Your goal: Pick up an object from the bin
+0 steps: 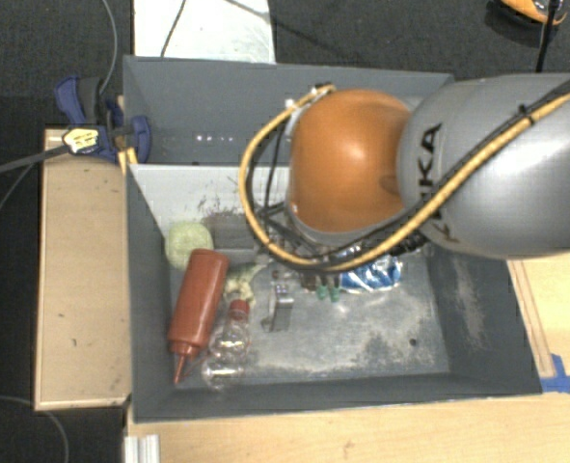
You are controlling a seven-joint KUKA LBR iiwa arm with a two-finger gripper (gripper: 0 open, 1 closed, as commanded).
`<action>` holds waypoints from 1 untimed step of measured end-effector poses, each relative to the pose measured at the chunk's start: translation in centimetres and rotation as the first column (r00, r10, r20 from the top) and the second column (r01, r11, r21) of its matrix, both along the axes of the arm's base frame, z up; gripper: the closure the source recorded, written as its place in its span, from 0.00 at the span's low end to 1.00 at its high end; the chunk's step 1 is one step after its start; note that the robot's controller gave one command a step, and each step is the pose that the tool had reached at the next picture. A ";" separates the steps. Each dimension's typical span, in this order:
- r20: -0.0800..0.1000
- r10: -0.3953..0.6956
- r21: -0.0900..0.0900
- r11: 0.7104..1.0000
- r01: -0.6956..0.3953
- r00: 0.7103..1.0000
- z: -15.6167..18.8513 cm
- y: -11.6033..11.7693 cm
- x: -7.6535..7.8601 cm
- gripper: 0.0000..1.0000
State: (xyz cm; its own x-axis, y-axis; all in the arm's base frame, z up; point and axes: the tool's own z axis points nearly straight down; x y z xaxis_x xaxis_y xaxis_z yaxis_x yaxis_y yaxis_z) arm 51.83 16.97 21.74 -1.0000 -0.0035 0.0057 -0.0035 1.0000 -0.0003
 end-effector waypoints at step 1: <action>0.008 -0.004 0.002 1.000 0.004 1.000 0.5 -0.1 0.1 0.00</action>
Offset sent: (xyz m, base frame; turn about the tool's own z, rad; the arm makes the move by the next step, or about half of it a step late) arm 0.0246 0.0436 -0.1108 -0.1782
